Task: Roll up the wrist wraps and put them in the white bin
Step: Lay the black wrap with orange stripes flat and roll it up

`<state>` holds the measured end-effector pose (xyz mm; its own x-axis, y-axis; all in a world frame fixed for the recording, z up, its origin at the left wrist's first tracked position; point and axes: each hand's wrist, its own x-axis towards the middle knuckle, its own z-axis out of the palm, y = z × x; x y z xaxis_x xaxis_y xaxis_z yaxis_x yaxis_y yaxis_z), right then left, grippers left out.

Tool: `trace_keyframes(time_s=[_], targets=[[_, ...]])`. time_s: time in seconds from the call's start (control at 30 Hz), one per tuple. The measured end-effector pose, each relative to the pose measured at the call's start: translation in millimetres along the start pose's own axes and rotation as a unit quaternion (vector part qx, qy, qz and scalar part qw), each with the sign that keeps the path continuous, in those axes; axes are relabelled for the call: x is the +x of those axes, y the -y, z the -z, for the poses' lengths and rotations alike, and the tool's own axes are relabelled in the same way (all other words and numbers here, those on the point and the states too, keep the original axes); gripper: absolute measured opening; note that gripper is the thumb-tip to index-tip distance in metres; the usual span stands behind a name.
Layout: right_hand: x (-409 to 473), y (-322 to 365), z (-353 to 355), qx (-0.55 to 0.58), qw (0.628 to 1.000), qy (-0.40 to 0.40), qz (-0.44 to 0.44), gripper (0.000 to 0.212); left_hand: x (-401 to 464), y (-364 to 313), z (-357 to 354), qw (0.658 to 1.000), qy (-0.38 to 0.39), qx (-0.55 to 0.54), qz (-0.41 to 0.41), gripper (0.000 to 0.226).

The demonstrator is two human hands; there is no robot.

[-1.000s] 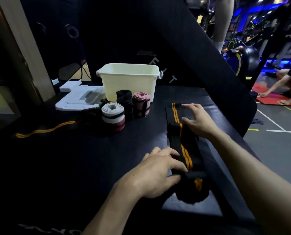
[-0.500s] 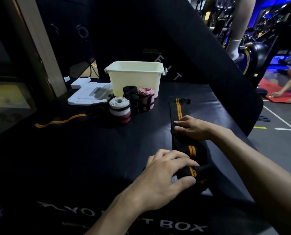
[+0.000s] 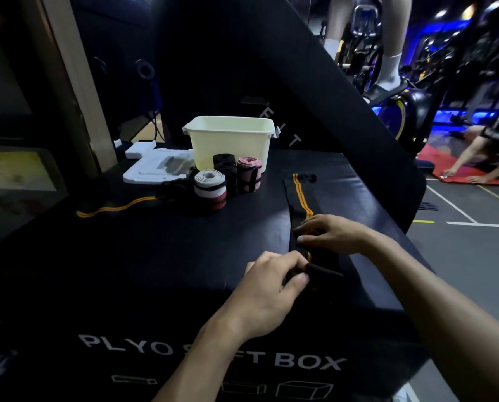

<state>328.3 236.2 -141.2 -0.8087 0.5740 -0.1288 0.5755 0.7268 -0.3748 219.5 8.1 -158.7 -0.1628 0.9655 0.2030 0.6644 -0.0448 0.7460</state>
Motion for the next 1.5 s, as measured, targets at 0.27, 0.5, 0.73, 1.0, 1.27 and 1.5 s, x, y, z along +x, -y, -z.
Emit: trace_keyframes(time_s=[0.27, 0.5, 0.73, 1.0, 1.27, 1.5], targets=[[-18.1, 10.2, -30.9, -0.066, 0.996, -0.033, -0.053, 0.066, -8.4, 7.5, -0.7, 1.000, 0.004, 0.027, 0.004, 0.014], [-33.5, 13.9, -41.2, -0.062, 0.980, -0.186, -0.019, 0.038, -10.3, 14.3, -3.1, 1.000, 0.001, -0.024, -0.017, 0.027], [-56.7, 22.6, -26.2, 0.021, 0.999, -0.042, 0.018, 0.039, -2.4, 17.8, -4.0, 0.998, -0.042, -0.037, -0.034, 0.019], [-76.9, 13.9, -58.6, 0.140, 0.980, -0.136, 0.048, 0.023, 6.4, 9.8, 0.9, 0.992, -0.040, -0.093, -0.069, 0.002], [-119.1, 39.0, -77.7, 0.355, 0.893, -0.267, 0.077, 0.027, 16.6, 12.1, 4.0, 0.989, -0.070, -0.120, -0.051, 0.010], [-115.5, 38.7, -87.6, 0.322, 0.878, -0.348, 0.066, 0.018, 17.6, 0.8, -2.6, 0.994, -0.071, -0.070, -0.047, 0.022]])
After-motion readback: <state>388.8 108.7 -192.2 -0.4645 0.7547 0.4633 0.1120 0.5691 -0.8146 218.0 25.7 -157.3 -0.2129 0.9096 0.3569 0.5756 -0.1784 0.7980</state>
